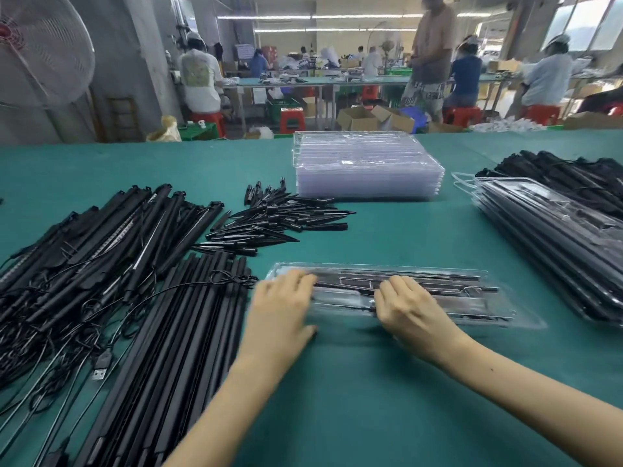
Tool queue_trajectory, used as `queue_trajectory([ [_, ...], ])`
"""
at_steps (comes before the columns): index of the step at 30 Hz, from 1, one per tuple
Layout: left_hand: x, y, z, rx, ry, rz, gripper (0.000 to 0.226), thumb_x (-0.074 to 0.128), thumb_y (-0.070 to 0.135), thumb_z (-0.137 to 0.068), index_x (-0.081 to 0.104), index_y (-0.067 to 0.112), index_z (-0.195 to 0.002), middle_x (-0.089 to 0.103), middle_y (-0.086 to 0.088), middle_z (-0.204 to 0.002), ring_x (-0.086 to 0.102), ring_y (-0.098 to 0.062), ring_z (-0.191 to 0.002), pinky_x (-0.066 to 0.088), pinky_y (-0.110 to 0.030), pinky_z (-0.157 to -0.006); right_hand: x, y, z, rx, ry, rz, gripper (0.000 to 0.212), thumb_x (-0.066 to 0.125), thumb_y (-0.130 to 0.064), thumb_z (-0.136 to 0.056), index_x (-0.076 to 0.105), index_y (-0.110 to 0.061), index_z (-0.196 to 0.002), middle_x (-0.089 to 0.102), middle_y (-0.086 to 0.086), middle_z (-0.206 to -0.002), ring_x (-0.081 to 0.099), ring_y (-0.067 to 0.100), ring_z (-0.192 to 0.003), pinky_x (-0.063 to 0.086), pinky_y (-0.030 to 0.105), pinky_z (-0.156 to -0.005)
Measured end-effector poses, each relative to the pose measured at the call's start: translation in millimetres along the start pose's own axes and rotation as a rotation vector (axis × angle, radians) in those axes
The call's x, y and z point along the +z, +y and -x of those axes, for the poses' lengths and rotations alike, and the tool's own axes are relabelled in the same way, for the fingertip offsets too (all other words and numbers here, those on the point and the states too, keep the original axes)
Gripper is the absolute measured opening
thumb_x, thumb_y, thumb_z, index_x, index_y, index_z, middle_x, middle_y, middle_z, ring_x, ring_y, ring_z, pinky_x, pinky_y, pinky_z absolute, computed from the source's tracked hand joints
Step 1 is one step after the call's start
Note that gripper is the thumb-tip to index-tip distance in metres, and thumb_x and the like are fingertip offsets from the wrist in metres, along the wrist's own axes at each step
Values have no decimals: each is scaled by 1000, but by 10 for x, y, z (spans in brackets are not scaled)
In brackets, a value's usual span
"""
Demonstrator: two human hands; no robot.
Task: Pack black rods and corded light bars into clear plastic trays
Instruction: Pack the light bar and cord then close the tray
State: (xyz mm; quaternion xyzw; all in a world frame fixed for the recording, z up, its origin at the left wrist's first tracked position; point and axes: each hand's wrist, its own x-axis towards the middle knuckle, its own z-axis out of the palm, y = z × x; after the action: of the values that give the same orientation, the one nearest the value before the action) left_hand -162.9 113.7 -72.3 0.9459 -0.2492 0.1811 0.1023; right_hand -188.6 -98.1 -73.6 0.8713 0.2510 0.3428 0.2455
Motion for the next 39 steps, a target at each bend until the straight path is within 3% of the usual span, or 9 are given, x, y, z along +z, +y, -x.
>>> queue_trajectory([
  [2,-149,-273,125,-37,-16,-66,54,75,34,-75,54,24,-124,57,8,-120,54,-18,-112,39,-31,-92,49,38,71,-1,38,3,34,35,11,-66,52,-15,-52,48,6,-52,45,20,-46,41,26,-44],
  [5,-217,-412,216,7,48,15,34,86,13,-62,70,16,-91,70,3,-87,67,-22,-77,53,-32,-66,102,83,151,7,97,-29,37,32,9,-76,53,-14,-54,49,7,-54,47,22,-47,42,28,-44],
  [7,-213,-367,227,-66,62,147,29,80,9,-71,65,15,-96,68,4,-92,66,-20,-74,53,-32,-64,119,104,191,44,106,-45,35,36,7,-78,55,-13,-57,51,7,-57,48,23,-48,42,30,-45],
  [10,-152,-329,275,-431,131,470,40,70,-2,-73,49,15,-103,52,0,-107,63,-17,-73,52,-34,-68,149,106,242,105,113,-80,33,37,7,-78,56,-11,-59,52,8,-58,49,25,-49,44,31,-44],
  [13,-185,-296,223,-869,-156,1126,23,48,-6,-88,45,3,-109,62,-20,-89,68,-28,-61,56,-31,-56,176,80,288,129,151,-112,26,51,5,-78,56,-12,-58,52,6,-58,51,24,-49,44,31,-43],
  [16,-240,-268,157,-956,-384,1516,36,29,22,-102,54,-3,-108,70,-21,-76,69,-31,-57,54,-27,-46,206,68,316,138,187,-146,23,59,3,-78,57,-11,-59,52,6,-60,51,24,-51,46,32,-45],
  [19,-155,-293,83,-947,-284,1451,61,31,52,-98,62,0,-99,72,-15,-74,69,-24,-56,52,-23,-45,230,66,311,122,180,-175,24,70,5,-68,55,-11,-58,51,7,-60,50,24,-50,45,31,-45],
  [25,-49,-218,15,-913,-184,1321,18,59,16,-93,62,1,-83,67,-11,-67,66,-13,-49,52,-17,-47,213,80,301,190,149,-263,29,79,7,-55,55,-9,-57,53,7,-61,52,25,-51,44,30,-45],
  [39,-2,-143,-88,-995,-83,1238,16,51,-8,-86,55,0,-73,54,-11,-65,53,-6,-32,37,-11,-35,192,59,327,252,104,-297,28,77,5,-49,56,-8,-61,55,8,-64,55,27,-55,46,30,-46],
])
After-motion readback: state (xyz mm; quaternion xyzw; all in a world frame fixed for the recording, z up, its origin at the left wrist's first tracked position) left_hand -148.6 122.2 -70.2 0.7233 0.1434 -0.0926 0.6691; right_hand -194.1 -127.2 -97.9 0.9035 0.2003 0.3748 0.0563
